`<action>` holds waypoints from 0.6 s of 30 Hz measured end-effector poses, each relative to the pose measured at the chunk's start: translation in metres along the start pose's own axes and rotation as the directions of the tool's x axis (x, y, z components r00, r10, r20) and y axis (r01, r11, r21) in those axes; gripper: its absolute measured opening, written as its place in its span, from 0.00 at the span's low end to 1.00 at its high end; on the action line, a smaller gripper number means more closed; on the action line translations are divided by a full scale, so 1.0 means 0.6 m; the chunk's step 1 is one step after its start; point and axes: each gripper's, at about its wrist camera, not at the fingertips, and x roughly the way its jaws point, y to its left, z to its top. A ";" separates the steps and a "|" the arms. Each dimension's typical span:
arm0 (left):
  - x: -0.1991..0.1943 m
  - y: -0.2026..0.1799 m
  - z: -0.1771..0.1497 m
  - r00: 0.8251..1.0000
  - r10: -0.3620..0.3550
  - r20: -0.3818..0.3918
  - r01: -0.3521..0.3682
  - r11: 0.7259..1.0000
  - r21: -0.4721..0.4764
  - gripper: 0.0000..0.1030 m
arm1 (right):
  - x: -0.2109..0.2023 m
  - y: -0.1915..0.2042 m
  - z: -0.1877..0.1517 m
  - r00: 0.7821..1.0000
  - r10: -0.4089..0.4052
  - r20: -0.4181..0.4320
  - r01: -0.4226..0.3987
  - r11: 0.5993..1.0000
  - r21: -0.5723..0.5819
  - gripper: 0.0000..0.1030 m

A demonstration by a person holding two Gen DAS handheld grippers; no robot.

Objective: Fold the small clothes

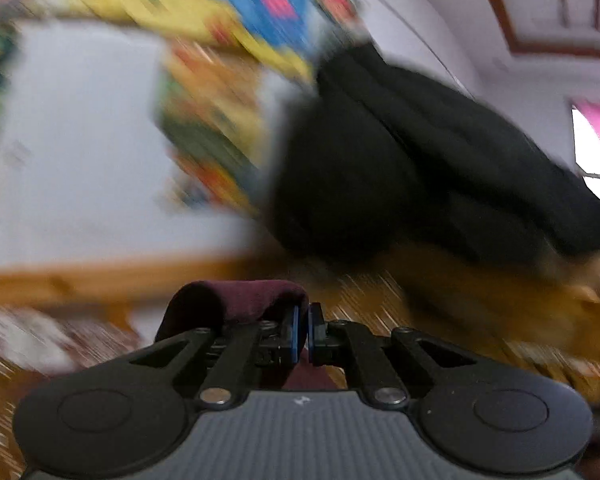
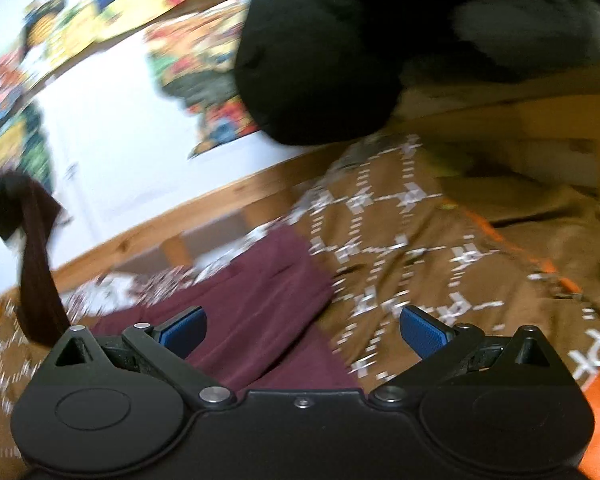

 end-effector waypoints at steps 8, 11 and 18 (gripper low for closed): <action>0.075 -0.045 -0.110 0.948 -0.100 -0.301 0.085 0.994 -0.065 0.04 | -0.004 -0.056 0.019 0.996 -0.091 0.025 0.087 0.990 0.111 0.99; 0.063 -0.030 -0.122 0.940 -0.118 -0.321 0.086 0.990 -0.112 0.17 | -0.003 -0.061 0.018 0.996 -0.092 0.019 0.089 0.988 0.125 0.99; 0.017 0.028 -0.091 0.939 -0.070 -0.337 0.018 0.988 -0.154 0.73 | 0.006 -0.043 0.011 0.998 -0.054 -0.015 0.055 0.995 0.084 0.99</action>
